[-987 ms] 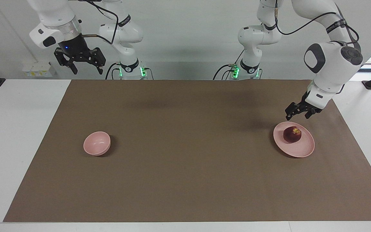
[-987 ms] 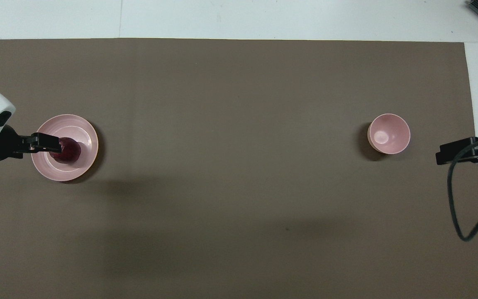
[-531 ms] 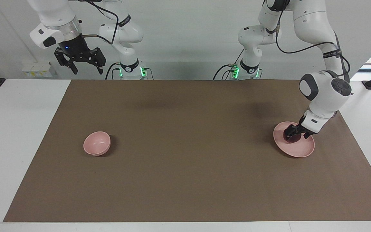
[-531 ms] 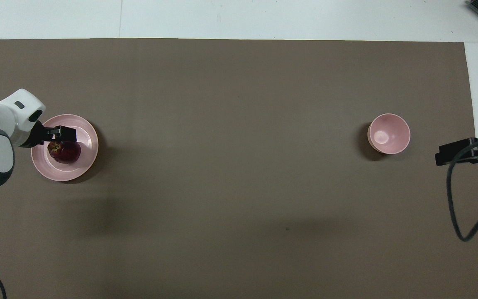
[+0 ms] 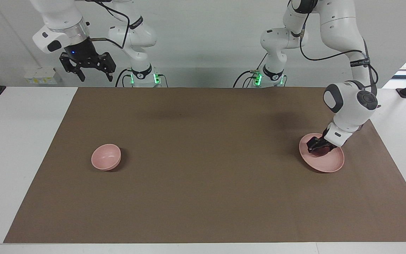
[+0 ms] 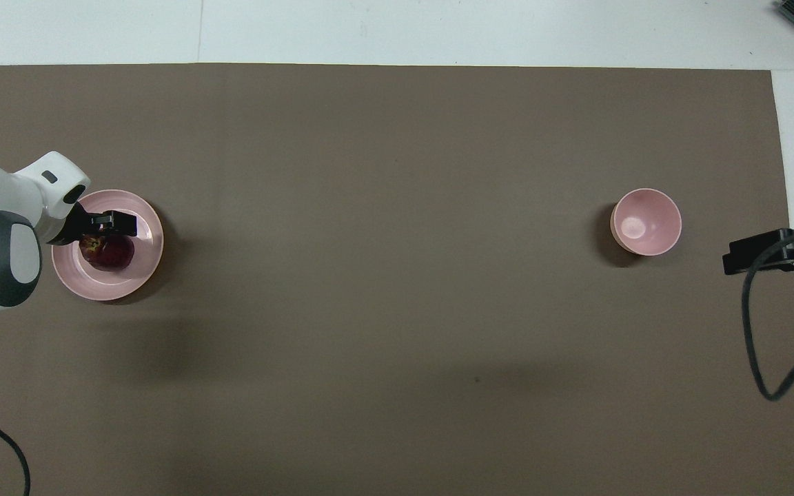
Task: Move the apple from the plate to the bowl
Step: 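Close the left gripper on the red apple and lift it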
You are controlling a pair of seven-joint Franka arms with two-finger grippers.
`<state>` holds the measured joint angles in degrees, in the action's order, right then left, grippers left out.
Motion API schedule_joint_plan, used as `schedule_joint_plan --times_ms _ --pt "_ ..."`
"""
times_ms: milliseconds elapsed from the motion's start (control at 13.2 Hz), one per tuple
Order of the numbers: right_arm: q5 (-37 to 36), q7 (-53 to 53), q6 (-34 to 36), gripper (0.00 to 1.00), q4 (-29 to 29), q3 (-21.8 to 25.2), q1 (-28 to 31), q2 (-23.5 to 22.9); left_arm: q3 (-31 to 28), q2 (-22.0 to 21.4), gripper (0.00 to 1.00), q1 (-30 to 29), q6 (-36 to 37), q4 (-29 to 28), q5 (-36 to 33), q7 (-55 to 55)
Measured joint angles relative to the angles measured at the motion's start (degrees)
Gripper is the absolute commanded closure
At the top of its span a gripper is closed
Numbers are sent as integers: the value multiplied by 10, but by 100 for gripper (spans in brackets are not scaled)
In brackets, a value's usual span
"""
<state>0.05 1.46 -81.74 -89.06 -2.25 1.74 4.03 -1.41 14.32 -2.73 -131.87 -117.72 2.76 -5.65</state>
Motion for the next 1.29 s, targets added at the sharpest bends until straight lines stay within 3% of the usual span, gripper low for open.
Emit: schedule_joint_plan --times_ms 76,152,531,1290 --pt "0 0 0 0 0 0 0 0 0 -4 64 0 0 -7 0 -4" --pt "0 0 0 0 0 0 0 0 -1 -8 100 -1 0 -12 0 -21" --pt "0 0 0 0 0 0 0 0 -2 -15 100 -15 27 -5 27 -57" --pt "0 0 -2 0 3 -5 -5 3 7 24 100 8 257 206 5 -54"
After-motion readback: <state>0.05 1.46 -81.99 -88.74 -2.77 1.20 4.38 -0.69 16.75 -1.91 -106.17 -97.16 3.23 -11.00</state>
